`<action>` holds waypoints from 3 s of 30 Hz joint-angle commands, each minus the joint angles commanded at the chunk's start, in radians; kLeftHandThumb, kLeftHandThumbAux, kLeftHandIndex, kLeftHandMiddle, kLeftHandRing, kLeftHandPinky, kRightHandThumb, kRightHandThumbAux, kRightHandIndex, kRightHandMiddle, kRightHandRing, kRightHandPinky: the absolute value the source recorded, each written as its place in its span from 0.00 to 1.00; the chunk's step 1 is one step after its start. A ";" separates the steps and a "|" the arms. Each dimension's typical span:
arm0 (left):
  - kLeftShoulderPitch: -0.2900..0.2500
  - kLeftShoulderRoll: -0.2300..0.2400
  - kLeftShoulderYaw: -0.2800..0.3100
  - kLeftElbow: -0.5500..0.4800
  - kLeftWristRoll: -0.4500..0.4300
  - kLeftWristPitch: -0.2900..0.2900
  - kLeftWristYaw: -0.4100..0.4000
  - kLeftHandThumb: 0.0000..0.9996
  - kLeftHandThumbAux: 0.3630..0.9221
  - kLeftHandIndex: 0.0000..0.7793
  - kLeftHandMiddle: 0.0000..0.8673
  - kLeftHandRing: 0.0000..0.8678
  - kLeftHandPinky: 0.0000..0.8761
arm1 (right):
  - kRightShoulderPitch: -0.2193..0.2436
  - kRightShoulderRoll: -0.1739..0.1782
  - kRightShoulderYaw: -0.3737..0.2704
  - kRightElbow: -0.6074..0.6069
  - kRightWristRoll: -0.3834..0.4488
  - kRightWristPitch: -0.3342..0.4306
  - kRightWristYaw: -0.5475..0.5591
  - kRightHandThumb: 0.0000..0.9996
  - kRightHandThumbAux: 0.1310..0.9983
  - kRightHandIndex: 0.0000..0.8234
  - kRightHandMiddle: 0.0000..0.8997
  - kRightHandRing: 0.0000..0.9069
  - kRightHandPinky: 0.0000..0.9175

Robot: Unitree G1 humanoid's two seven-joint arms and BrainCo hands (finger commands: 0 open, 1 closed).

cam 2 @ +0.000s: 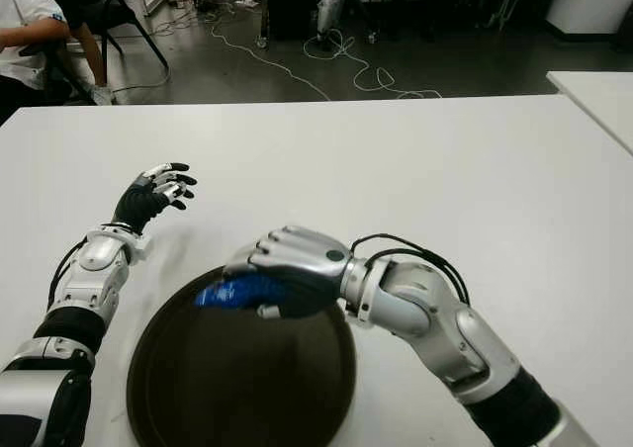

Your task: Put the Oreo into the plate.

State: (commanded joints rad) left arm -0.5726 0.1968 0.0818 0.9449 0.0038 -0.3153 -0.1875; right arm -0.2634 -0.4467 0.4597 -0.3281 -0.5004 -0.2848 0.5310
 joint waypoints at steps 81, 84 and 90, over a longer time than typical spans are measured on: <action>-0.005 -0.005 -0.005 -0.001 0.001 0.004 0.005 0.10 0.58 0.38 0.47 0.51 0.57 | -0.126 0.013 -0.308 0.631 0.242 -0.229 -0.195 0.00 0.43 0.05 0.10 0.08 0.07; -0.005 -0.003 -0.004 0.004 0.000 -0.001 0.000 0.09 0.56 0.38 0.47 0.51 0.57 | -0.192 0.092 -0.361 0.954 0.247 -0.347 -0.389 0.00 0.53 0.15 0.21 0.19 0.20; 0.002 -0.006 -0.003 0.000 0.000 -0.002 0.002 0.11 0.56 0.36 0.45 0.50 0.56 | -0.249 0.160 -0.410 1.264 0.256 -0.374 -0.583 0.04 0.70 0.39 0.42 0.41 0.41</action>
State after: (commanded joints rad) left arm -0.5710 0.1906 0.0784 0.9452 0.0034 -0.3169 -0.1855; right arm -0.5127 -0.2869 0.0500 0.9359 -0.2439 -0.6590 -0.0519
